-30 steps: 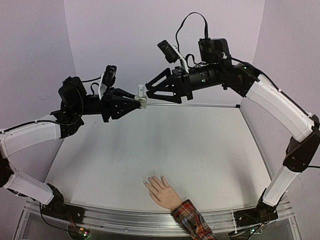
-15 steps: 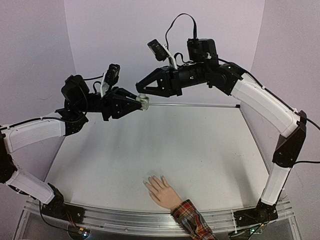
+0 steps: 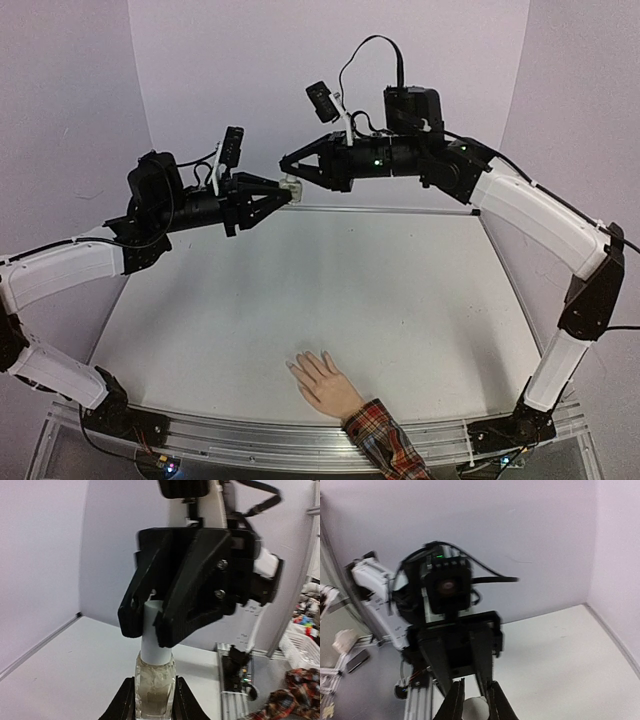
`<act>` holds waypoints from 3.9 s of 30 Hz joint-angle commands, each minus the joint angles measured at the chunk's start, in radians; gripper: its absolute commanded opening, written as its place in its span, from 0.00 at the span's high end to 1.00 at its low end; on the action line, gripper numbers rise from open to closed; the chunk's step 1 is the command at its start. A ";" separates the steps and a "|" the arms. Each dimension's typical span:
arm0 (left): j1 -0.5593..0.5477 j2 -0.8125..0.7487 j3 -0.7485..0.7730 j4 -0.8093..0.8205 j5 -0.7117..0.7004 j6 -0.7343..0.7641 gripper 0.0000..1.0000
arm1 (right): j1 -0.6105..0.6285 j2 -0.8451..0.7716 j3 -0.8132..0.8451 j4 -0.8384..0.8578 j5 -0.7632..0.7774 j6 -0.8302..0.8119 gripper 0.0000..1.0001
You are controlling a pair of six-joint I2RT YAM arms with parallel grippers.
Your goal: Paint the nails
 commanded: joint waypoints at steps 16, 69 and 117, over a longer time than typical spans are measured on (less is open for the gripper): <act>0.018 0.182 0.195 -0.003 -0.766 0.197 1.00 | 0.263 0.270 0.431 -0.393 1.271 0.362 0.57; 0.022 -0.059 0.070 -0.042 -0.414 0.098 1.00 | 0.056 -0.060 -0.078 0.037 0.231 0.105 1.00; 0.023 0.010 0.089 0.092 0.384 -0.106 1.00 | 0.021 0.010 0.123 -0.086 -0.289 0.041 0.48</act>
